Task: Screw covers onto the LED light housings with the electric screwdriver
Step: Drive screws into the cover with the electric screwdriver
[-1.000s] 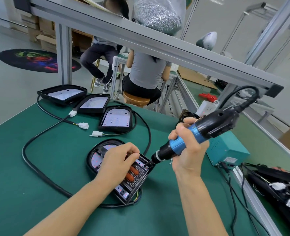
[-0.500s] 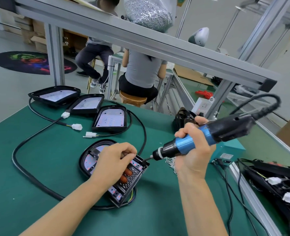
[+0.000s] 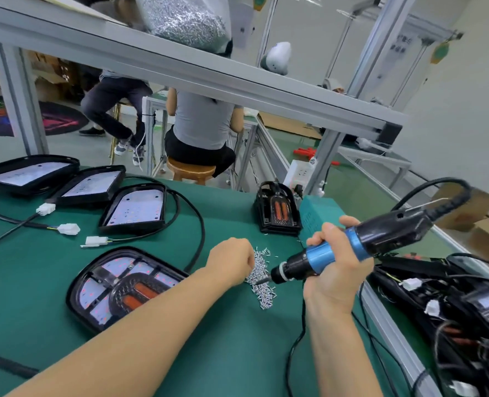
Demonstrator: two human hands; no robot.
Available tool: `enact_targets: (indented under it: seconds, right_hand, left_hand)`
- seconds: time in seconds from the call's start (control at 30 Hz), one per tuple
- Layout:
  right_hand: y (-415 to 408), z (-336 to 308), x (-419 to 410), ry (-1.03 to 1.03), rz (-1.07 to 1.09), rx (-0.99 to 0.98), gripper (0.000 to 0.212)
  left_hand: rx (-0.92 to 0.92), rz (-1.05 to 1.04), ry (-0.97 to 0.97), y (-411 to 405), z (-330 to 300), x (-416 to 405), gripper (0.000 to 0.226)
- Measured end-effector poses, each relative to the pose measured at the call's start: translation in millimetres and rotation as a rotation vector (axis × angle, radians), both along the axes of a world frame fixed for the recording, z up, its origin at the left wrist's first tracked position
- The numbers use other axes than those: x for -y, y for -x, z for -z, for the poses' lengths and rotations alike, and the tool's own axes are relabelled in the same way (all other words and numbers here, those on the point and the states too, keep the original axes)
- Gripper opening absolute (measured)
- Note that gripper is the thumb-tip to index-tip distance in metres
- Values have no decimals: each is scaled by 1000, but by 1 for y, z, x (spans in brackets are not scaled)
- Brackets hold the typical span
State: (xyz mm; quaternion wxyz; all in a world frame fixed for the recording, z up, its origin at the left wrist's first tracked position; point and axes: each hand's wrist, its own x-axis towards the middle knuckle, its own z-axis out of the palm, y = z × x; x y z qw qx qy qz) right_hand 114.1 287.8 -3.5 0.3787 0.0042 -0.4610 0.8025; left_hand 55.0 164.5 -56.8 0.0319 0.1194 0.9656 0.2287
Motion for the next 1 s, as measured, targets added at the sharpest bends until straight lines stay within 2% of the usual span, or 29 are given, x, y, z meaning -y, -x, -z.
enact_targets:
  seconds: [0.2,0.3,0.43,0.57,0.63,0.83,0.9,1.0]
  right_hand:
    - [4,8,-12,21,25,24,24]
    - [5,9,-13,22,19,32,25]
    - [6,10,-10,30,6,36,25]
    - [4,5,-8,42,-13,25,24]
    - [3,2,-8,59,-35,10,24]
    - [-5,-15,1,196,-186,-44,23]
    - [-9,-22,8,216,-224,-68,23]
    - [-15,-31,24,246,-293,-104,22]
  left_hand:
    - [-74,-48,233,6,18,-11,27]
    - [-120,-79,303,1,19,-12,18]
    - [-128,-141,338,1,21,-12,35]
    - [-90,-102,304,-2,16,-14,28]
    - [-53,-96,89,0,8,-8,15]
    - [229,-67,-845,-20,-19,43,13]
    - [307,-103,-1051,-35,-18,63,10]
    - [361,-155,-1259,-58,-15,92,14]
